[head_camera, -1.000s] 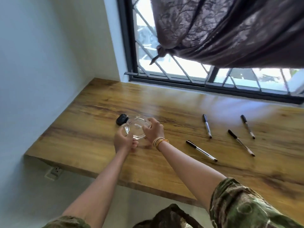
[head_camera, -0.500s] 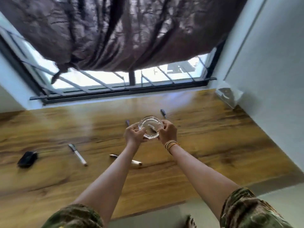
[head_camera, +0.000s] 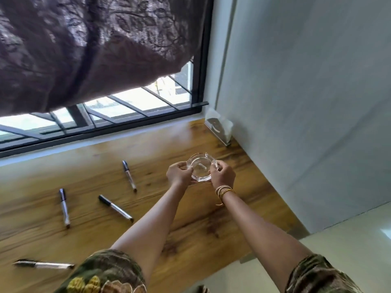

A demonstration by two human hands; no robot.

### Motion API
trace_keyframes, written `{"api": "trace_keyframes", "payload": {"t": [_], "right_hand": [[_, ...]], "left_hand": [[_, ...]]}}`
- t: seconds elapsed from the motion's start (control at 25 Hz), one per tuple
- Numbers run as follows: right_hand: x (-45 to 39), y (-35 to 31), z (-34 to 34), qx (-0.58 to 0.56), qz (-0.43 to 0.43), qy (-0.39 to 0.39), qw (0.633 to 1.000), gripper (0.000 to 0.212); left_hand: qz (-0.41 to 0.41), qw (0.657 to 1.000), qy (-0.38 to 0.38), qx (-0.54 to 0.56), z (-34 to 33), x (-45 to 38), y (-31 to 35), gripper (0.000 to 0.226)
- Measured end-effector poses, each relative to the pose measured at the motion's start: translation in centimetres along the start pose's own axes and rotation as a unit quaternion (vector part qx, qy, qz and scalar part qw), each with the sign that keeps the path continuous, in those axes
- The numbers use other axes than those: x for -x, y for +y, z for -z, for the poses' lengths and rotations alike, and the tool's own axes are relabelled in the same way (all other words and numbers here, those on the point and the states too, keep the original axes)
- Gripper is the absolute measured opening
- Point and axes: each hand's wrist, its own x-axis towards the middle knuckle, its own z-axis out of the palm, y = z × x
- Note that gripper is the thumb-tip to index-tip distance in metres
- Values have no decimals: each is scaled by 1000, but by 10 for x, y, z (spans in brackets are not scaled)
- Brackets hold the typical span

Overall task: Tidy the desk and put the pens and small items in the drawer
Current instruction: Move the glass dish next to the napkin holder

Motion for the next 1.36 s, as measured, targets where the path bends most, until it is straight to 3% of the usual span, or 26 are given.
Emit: {"api": "trace_keyframes", "payload": {"t": [0.24, 0.48, 0.72, 1.08, 1.24, 1.36], "right_hand": [[-57, 47, 26, -1, -30, 60, 998, 35], [-100, 64, 37, 41, -19, 77, 996, 31], [-104, 65, 40, 28, -8, 100, 995, 17], [-101, 63, 33, 49, -17, 137, 989, 17], [-90, 60, 34, 26, -25, 165, 986, 19], [-71, 52, 32, -3, -62, 195, 979, 21]], "left_hand": [[0, 998, -26, -57, -78, -24, -1, 20], [-5, 997, -37, -68, -118, -26, 19, 21], [-7, 995, -45, -94, -129, -36, 19, 22], [-20, 990, -53, -126, -123, -32, 14, 37], [-103, 973, -103, -177, -103, -22, 0, 52], [-174, 929, -153, -287, -79, -8, -12, 53]]}}
